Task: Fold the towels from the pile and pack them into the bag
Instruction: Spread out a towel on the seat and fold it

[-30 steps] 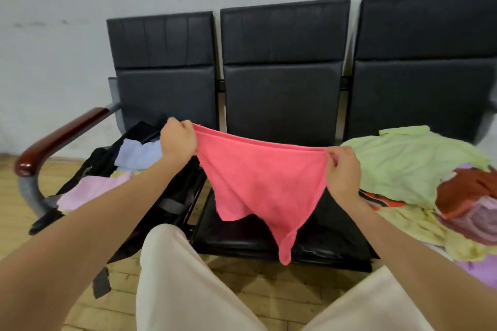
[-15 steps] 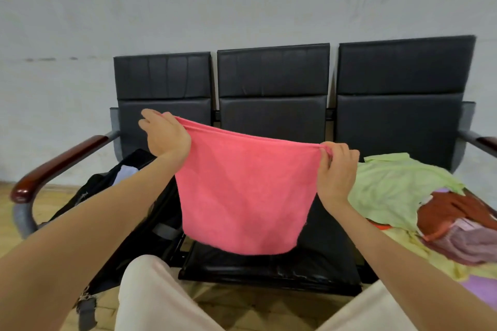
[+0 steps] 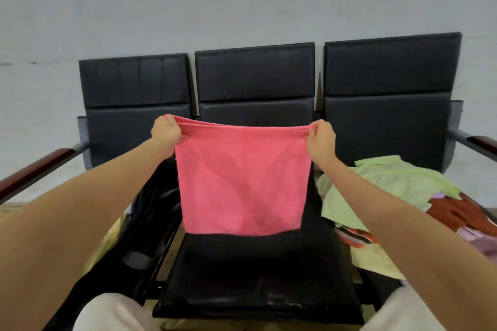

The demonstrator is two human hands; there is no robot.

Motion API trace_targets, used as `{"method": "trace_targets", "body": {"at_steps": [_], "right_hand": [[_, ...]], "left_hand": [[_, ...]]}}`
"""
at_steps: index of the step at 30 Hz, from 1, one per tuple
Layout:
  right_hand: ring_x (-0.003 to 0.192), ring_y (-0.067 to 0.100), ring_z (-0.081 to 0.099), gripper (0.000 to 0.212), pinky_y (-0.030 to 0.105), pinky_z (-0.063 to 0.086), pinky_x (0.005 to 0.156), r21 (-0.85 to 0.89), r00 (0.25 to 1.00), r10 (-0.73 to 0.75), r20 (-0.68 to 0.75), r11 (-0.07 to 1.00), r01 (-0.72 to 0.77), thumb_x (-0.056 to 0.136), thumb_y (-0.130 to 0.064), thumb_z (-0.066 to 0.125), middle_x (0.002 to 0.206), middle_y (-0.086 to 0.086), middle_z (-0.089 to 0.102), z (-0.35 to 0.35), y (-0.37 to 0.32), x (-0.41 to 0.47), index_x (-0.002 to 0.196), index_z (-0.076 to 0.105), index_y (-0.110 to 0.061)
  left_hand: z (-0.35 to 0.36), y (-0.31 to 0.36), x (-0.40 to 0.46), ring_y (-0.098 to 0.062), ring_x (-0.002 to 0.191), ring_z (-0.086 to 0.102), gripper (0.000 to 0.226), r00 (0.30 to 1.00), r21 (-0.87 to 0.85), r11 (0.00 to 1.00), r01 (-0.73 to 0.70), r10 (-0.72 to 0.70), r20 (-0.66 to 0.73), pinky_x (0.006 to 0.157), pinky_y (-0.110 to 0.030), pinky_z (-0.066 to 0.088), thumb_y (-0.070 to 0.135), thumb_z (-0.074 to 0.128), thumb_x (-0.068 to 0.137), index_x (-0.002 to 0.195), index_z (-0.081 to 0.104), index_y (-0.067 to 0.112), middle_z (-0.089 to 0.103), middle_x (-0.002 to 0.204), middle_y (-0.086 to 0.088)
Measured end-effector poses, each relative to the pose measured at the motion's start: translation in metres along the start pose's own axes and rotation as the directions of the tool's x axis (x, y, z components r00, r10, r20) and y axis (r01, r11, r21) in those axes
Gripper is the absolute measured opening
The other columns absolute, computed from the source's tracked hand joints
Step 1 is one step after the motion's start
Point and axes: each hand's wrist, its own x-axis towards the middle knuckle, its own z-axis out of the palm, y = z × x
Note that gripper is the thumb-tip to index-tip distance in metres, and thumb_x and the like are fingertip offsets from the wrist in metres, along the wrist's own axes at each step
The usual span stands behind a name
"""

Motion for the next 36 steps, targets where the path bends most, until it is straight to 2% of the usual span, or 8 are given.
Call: {"method": "trace_targets", "body": {"at_steps": [5, 10, 14, 18, 22, 28, 33, 36], "right_hand": [[0.103, 0.028, 0.055, 0.018, 0.016, 0.031, 0.076, 0.014, 0.999, -0.041, 0.029, 0.999, 0.04, 0.095, 0.0, 0.043, 0.11, 0.019, 0.059, -0.004, 0.014, 0.012, 0.105, 0.058, 0.003], [0.099, 0.026, 0.055, 0.017, 0.013, 0.029, 0.074, -0.034, 0.991, 0.013, 0.134, 0.999, -0.008, 0.095, 0.0, 0.046, 0.106, 0.017, 0.061, 0.011, 0.06, -0.034, 0.104, 0.059, 0.004], [0.095, 0.03, 0.057, 0.015, 0.028, 0.038, 0.081, -0.134, 0.961, 0.097, 0.261, 0.989, -0.064, 0.093, 0.001, 0.047, 0.101, 0.02, 0.062, 0.028, 0.102, -0.09, 0.101, 0.059, 0.005], [0.093, 0.033, 0.06, 0.013, 0.031, 0.041, 0.081, -0.206, 0.887, 0.167, 0.431, 0.975, -0.083, 0.09, 0.003, 0.051, 0.097, 0.021, 0.063, 0.039, 0.131, -0.146, 0.096, 0.061, 0.005], [0.079, 0.018, 0.052, 0.016, 0.018, 0.031, 0.065, -0.241, 0.747, 0.178, 0.641, 0.97, -0.024, 0.093, -0.002, 0.048, 0.076, -0.004, 0.055, 0.038, 0.138, -0.189, 0.088, 0.062, -0.009], [0.071, 0.018, 0.051, 0.013, 0.025, 0.035, 0.063, -0.278, 0.708, 0.191, 0.68, 0.96, 0.008, 0.088, -0.005, 0.053, 0.071, 0.001, 0.055, 0.036, 0.142, -0.209, 0.079, 0.06, -0.009], [0.068, 0.013, 0.054, 0.015, 0.022, 0.039, 0.065, -0.243, 0.688, 0.226, 0.689, 0.967, -0.074, 0.081, -0.003, 0.062, 0.068, -0.001, 0.058, 0.037, 0.145, -0.208, 0.073, 0.061, -0.017], [0.073, 0.016, 0.062, 0.016, 0.027, 0.049, 0.069, -0.18, 0.689, 0.266, 0.674, 0.964, -0.196, 0.077, 0.001, 0.065, 0.077, 0.005, 0.066, 0.04, 0.152, -0.205, 0.083, 0.067, -0.014]], "left_hand": [[0.026, -0.041, 0.042, -0.038, 0.094, 0.065, 0.047, 1.0, 0.087, 0.996, -0.003, 0.002, 0.009, 0.088, -0.048, 0.053, 0.027, 0.027, 0.095, 0.106, 0.061, -0.003, 0.066, 0.103, -0.023], [0.039, -0.084, -0.016, -0.039, 0.106, 0.059, 0.039, 0.998, 0.229, 0.972, 0.044, -0.05, 0.024, 0.093, -0.042, 0.048, 0.017, 0.03, 0.1, 0.113, 0.057, -0.009, 0.061, 0.112, -0.023], [0.041, -0.144, -0.057, -0.043, 0.112, 0.056, 0.038, 0.987, 0.381, 0.918, 0.11, -0.147, 0.07, 0.095, -0.043, 0.043, 0.013, 0.033, 0.1, 0.112, 0.057, -0.014, 0.06, 0.114, -0.031], [0.028, -0.196, -0.09, -0.043, 0.107, 0.058, 0.031, 0.954, 0.608, 0.793, -0.028, -0.16, 0.253, 0.091, -0.042, 0.042, 0.006, 0.038, 0.098, 0.104, 0.062, -0.013, 0.062, 0.111, -0.031], [0.004, -0.227, -0.111, -0.039, 0.099, 0.06, 0.027, 0.835, 0.73, 0.613, -0.302, -0.199, 0.513, 0.084, -0.041, 0.046, 0.006, 0.041, 0.095, 0.095, 0.063, -0.009, 0.064, 0.104, -0.026], [-0.024, -0.249, -0.128, -0.036, 0.106, 0.058, 0.024, 0.699, 0.755, 0.216, -0.619, -0.285, 0.655, 0.09, -0.041, 0.047, 0.005, 0.044, 0.092, 0.109, 0.059, -0.003, 0.055, 0.116, -0.019], [-0.013, -0.235, -0.149, -0.029, 0.127, 0.045, 0.041, 0.774, 0.742, -0.28, -0.609, -0.412, 0.48, 0.107, -0.045, 0.032, 0.017, 0.046, 0.093, 0.134, 0.048, 0.012, 0.046, 0.137, -0.01], [0.009, -0.222, -0.163, -0.029, 0.125, 0.042, 0.04, 0.79, 0.74, -0.297, -0.604, -0.346, 0.506, 0.11, -0.047, 0.025, 0.025, 0.048, 0.09, 0.129, 0.052, 0.016, 0.046, 0.134, -0.01]]}}
